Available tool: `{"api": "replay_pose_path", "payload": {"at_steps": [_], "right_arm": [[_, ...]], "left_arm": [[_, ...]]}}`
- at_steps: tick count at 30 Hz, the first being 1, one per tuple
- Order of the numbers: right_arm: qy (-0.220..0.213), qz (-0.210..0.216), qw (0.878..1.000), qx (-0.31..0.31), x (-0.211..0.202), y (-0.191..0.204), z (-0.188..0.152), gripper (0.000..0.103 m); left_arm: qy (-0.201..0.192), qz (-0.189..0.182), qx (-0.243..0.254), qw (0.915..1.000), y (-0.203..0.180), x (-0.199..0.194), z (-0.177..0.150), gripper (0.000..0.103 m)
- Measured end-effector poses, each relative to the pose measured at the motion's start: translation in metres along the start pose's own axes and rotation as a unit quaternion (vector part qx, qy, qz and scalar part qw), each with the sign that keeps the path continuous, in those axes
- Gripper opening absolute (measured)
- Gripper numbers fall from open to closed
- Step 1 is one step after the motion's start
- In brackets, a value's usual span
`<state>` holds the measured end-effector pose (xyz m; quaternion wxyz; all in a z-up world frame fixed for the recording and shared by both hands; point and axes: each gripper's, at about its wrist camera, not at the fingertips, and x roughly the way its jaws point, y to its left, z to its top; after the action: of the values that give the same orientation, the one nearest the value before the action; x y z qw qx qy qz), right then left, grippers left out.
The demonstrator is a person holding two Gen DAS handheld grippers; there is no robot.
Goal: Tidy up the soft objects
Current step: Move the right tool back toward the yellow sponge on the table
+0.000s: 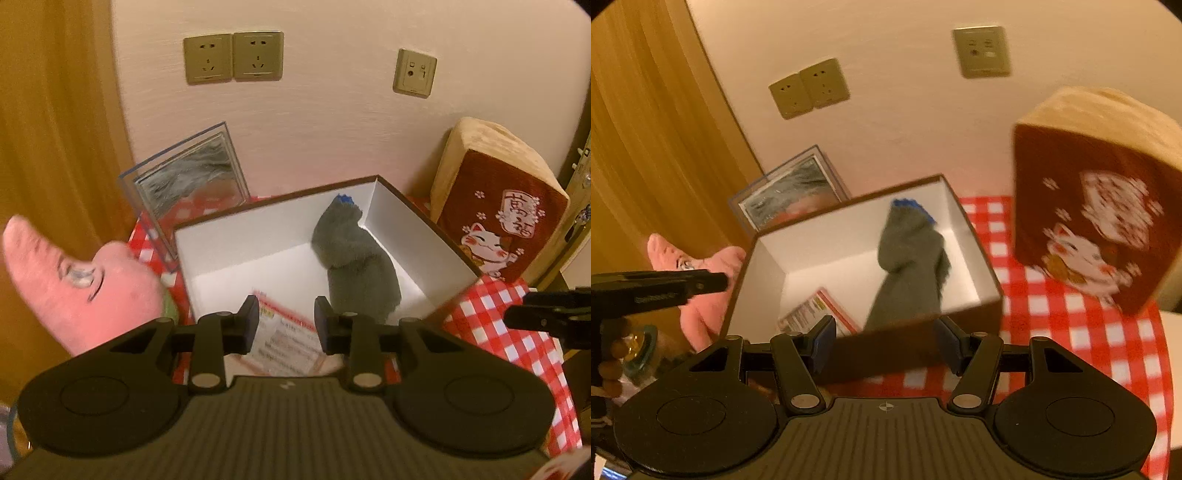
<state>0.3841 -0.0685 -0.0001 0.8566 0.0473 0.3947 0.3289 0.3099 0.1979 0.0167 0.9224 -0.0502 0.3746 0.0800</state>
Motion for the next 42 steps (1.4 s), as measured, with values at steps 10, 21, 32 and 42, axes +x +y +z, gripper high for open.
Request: {"api": "replay_pose_path", "payload": {"at_steps": [10,21,32,42], "right_arm": [[0.01,-0.038,0.998,0.058,-0.048,-0.017,-0.072,0.062],[0.056,-0.037,0.99,0.128,-0.049,-0.021,-0.137,0.082],[0.077,-0.055,0.981,0.171,-0.037,-0.028,-0.166,0.089],[0.075,-0.063,0.974,0.206,-0.016,-0.029,-0.168,0.094]], "left_arm": [[0.014,0.005,0.003,0.9999,0.003,-0.042,-0.054,0.033],[0.058,0.011,-0.003,0.9982,0.001,-0.045,-0.103,0.037],[0.093,0.0,-0.001,0.9956,-0.004,-0.028,-0.138,0.047],[0.116,0.002,0.001,0.9933,-0.001,-0.006,-0.156,0.052]]}}
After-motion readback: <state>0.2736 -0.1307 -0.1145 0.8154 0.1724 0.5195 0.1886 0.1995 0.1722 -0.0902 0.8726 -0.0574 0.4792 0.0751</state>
